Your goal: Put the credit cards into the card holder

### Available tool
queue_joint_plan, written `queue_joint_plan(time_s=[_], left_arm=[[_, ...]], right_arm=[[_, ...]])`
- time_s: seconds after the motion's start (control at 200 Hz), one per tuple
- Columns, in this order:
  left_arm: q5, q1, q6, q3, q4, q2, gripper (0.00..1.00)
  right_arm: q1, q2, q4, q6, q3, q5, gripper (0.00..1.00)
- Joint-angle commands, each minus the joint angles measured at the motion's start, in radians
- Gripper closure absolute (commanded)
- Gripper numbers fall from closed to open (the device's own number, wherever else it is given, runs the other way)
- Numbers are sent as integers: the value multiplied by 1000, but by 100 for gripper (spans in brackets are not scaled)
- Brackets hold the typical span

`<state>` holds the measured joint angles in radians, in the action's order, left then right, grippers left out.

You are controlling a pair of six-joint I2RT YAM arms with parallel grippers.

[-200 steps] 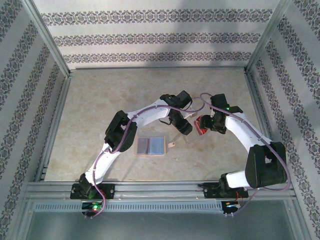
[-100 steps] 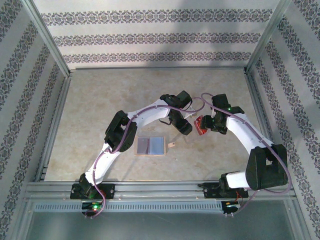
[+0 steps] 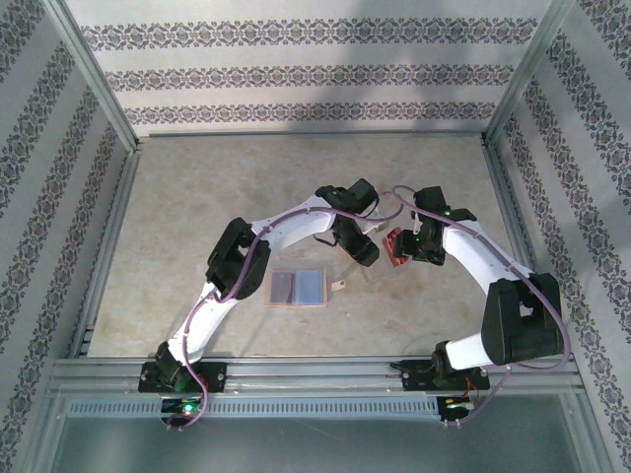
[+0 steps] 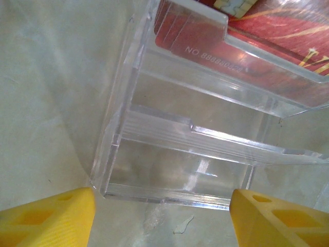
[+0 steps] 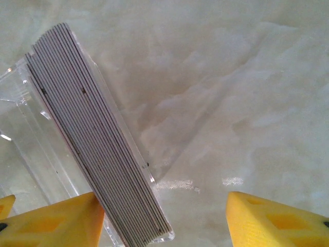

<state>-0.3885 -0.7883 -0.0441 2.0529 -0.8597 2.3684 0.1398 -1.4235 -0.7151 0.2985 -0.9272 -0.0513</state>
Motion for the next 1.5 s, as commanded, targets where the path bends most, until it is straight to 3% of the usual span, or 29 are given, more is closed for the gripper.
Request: queue_joint_plan(time_s=[0.0,0.85,1.494], left_arm=[[11,-13,-17,-37,-72,20,30],[11,-14,-14,-33,-74,28,30],[0,-14,-10,-31,-74,32,30]], right_arm=[[-5,31,-43,-20,-16,31,39],[-11,50,-79,-35,-29,45,54],[18,83,-65,7,4,-21,49]])
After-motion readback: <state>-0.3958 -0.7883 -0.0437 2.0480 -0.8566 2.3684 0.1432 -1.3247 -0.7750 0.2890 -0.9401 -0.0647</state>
